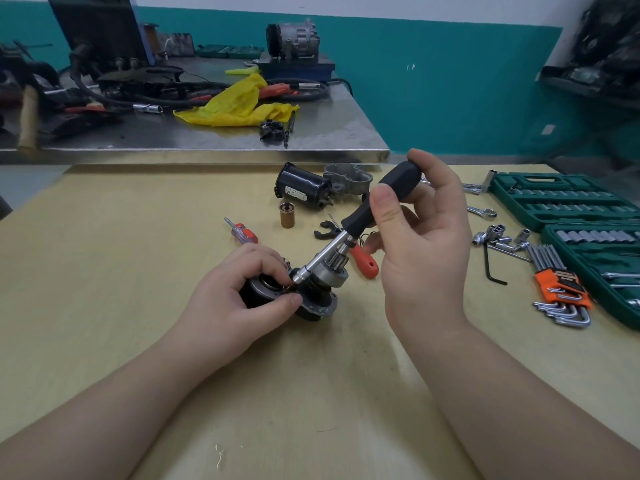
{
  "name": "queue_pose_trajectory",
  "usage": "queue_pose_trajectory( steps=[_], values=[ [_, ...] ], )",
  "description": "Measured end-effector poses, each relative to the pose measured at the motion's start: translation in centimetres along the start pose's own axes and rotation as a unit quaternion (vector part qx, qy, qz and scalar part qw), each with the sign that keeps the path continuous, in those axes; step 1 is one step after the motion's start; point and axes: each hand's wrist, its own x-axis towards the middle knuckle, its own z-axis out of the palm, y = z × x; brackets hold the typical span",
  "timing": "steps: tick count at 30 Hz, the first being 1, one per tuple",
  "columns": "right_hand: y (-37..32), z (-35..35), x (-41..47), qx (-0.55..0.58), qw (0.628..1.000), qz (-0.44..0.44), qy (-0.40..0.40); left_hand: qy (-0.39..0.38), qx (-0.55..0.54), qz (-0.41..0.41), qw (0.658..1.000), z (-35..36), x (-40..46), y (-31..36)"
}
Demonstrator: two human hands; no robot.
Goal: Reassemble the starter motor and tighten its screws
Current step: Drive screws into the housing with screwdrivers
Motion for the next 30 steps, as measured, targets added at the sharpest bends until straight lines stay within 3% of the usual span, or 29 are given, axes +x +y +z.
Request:
queue_pose_trajectory(
  steps=[4,8,30],
  values=[
    [0.0,-0.2,0.2,0.038,0.999,0.033,-0.011,0.0,0.013,-0.006,1.0,0.0,0.0,-0.2],
    [0.0,-0.2,0.2,0.043,0.997,0.05,-0.041,-0.014,0.038,-0.073,0.997,-0.2,-0.2,-0.3],
    [-0.2,0.3,0.8,0.027,0.999,0.032,-0.019,-0.003,0.036,-0.088,0.995,0.0,0.3,-1.1]
  ],
)
